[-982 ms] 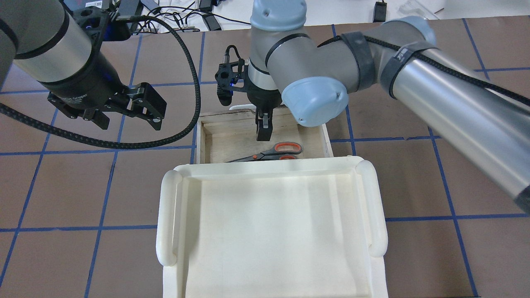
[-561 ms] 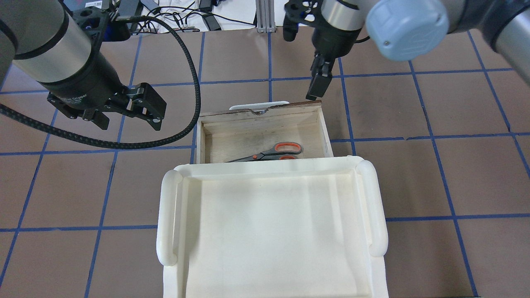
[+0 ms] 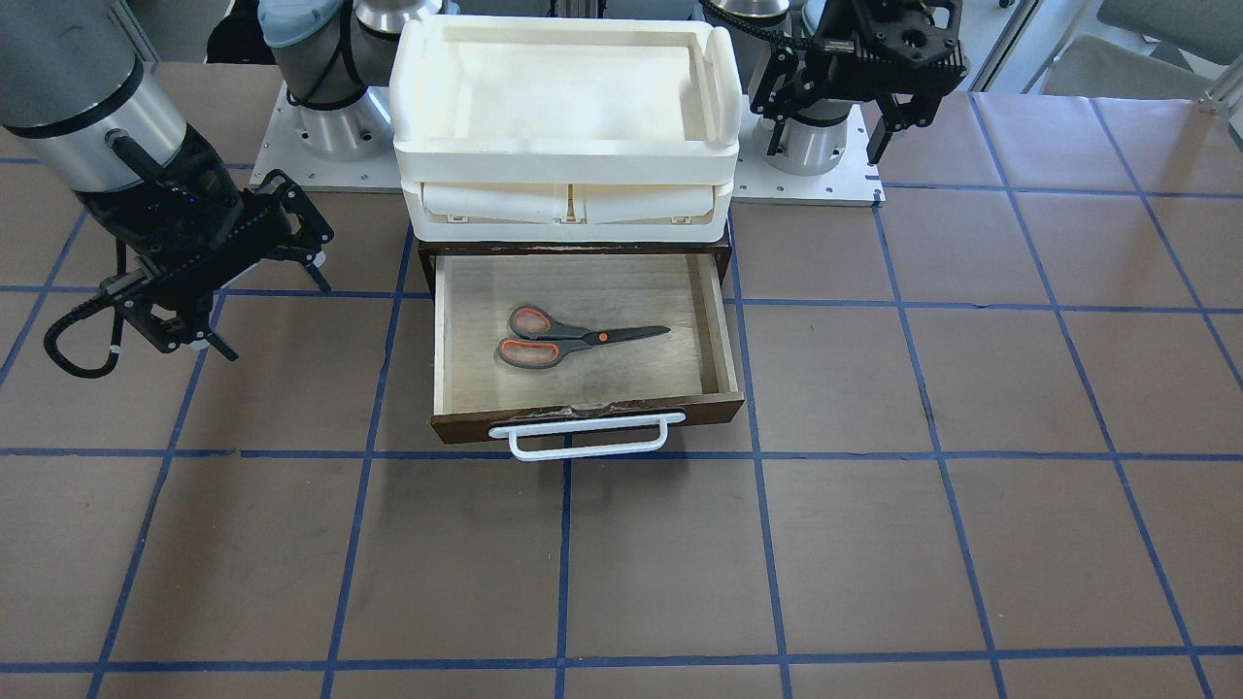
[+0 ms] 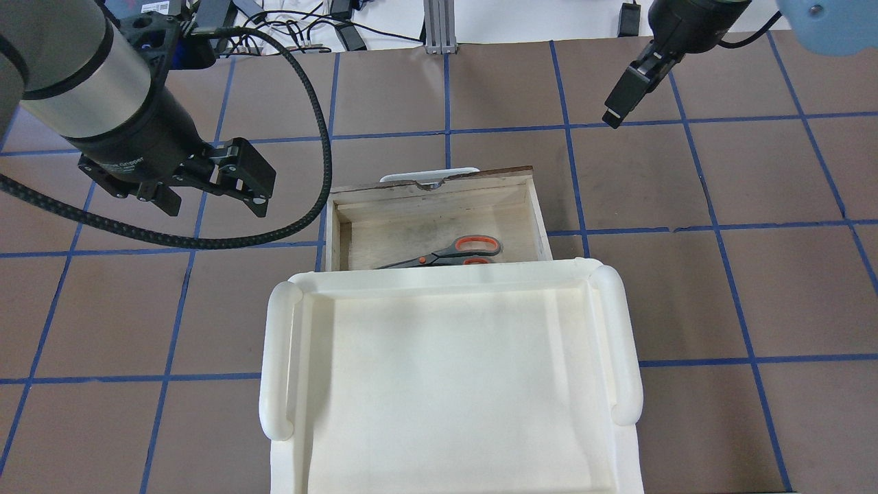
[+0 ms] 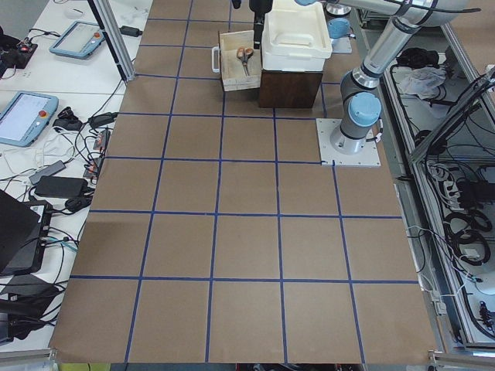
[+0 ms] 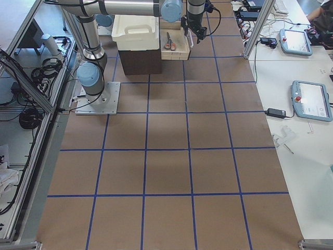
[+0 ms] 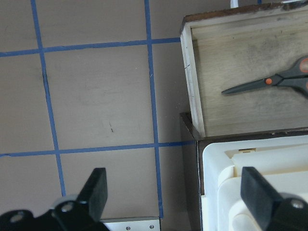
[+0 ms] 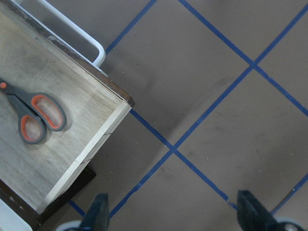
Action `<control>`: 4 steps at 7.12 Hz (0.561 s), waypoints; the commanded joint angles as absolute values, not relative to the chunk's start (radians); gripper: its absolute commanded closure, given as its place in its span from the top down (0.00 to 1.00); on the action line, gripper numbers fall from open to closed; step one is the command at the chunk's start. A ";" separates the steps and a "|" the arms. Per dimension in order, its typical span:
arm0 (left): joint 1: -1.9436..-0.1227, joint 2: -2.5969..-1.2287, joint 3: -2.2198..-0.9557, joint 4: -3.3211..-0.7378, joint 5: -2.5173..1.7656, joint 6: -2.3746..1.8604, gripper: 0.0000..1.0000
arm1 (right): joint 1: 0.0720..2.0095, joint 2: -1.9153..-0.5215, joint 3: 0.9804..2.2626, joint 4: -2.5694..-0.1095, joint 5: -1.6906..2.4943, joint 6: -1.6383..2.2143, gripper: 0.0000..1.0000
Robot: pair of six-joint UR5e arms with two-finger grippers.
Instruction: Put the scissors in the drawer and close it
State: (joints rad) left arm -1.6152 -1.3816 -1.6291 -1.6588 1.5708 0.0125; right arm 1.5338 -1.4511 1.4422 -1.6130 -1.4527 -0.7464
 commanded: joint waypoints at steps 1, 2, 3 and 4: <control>-1.615 -1.382 -1.629 -1.663 1.566 0.014 1.00 | 1.630 -1.456 1.443 -1.620 -1.598 -0.468 0.96; -1.615 -1.387 -1.629 -1.663 1.565 0.015 1.00 | 1.647 -1.460 1.443 -1.623 -1.600 -0.263 0.96; -1.612 -1.405 -1.635 -1.658 1.560 0.012 1.00 | 1.646 -1.468 1.443 -1.628 -1.609 -0.120 0.96; -1.615 -1.416 -1.664 -1.651 1.560 0.015 1.00 | 1.638 -1.482 1.445 -1.643 -1.606 -0.094 0.97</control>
State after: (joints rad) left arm -1.6140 -1.4018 -1.6408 -1.6576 1.5617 0.0137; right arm 1.6403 -1.4684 1.4440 -1.6294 -1.6018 -0.1851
